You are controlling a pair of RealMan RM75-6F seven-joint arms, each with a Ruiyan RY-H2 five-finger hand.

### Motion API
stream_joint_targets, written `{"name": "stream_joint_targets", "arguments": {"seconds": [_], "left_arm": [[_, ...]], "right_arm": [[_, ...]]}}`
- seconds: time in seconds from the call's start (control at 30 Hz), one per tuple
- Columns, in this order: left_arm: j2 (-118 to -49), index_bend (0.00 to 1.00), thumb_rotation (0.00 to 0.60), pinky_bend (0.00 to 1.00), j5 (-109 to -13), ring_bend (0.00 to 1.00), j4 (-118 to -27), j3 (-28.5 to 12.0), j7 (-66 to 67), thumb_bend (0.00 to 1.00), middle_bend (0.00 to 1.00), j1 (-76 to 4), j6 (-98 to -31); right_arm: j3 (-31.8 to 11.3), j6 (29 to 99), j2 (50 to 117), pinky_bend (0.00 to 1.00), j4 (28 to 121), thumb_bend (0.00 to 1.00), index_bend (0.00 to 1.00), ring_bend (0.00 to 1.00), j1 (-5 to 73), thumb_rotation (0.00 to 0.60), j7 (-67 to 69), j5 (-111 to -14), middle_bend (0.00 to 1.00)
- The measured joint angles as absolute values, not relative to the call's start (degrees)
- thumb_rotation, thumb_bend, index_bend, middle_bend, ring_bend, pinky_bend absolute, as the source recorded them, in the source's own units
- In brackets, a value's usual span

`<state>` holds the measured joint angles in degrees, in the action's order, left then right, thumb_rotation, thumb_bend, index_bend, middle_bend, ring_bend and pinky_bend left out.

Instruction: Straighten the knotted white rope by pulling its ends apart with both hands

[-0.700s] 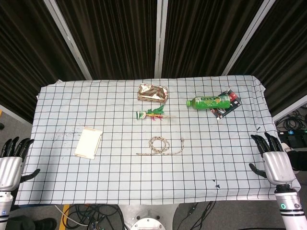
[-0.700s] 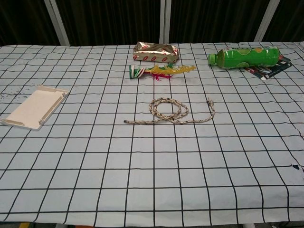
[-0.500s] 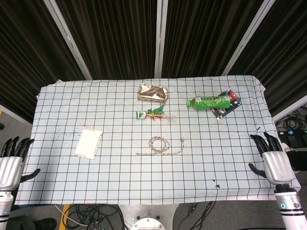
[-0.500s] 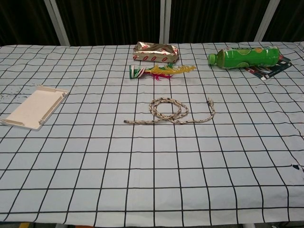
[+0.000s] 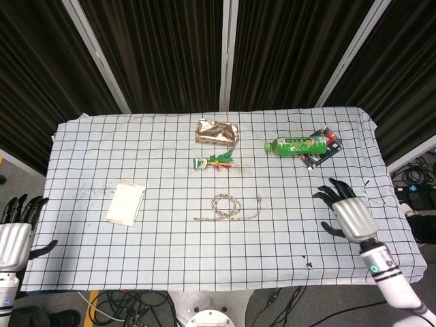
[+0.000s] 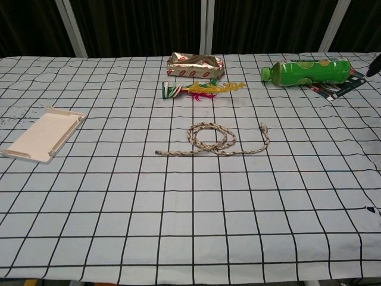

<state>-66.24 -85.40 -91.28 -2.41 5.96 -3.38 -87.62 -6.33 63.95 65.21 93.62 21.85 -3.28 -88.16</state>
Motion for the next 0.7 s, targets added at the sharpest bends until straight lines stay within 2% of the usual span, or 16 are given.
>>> {"name": "stream_joint_targets", "arguments": {"seconds": [0.13,0.3,0.5,0.7], "left_arm": [[-66.2,0.14,0.6,0.0,-84.9,0.0,-91.0,-2.5,5.7,0.09,0.13,-3.4,-87.1],[-66.2,0.14,0.6,0.0,-84.1,0.0,-90.6,-2.8,5.3,0.09,0.13,-3.7,-86.3],[-66.2,0.14,0.6,0.0,-83.5,0.0,-89.9,-3.1,4.7,0.09,0.13,-4.0,-85.6],[-66.5,0.14,0.6,0.0,-83.4,0.0,-89.2,-3.1,4.1,0.09,0.13,-4.3,-85.1]], "right_arm": [[-7.7,56.3,69.7,0.1,89.4,0.24,0.36,0.02,28.9,0.6,-2.4,-87.9,0.2],[-8.8,50.6,77.0,0.1,81.6,0.24,0.38,0.02,35.6,0.6,-1.9,-87.2,0.21],[-8.4,49.4,84.1,0.08,74.1,0.24,0.42,0.02,38.9,0.6,-1.6,-88.0,0.22],[-6.1,51.7,88.3,0.04,69.2,0.24,0.44,0.02,39.8,0.6,-0.6,-90.2,0.22]]}}
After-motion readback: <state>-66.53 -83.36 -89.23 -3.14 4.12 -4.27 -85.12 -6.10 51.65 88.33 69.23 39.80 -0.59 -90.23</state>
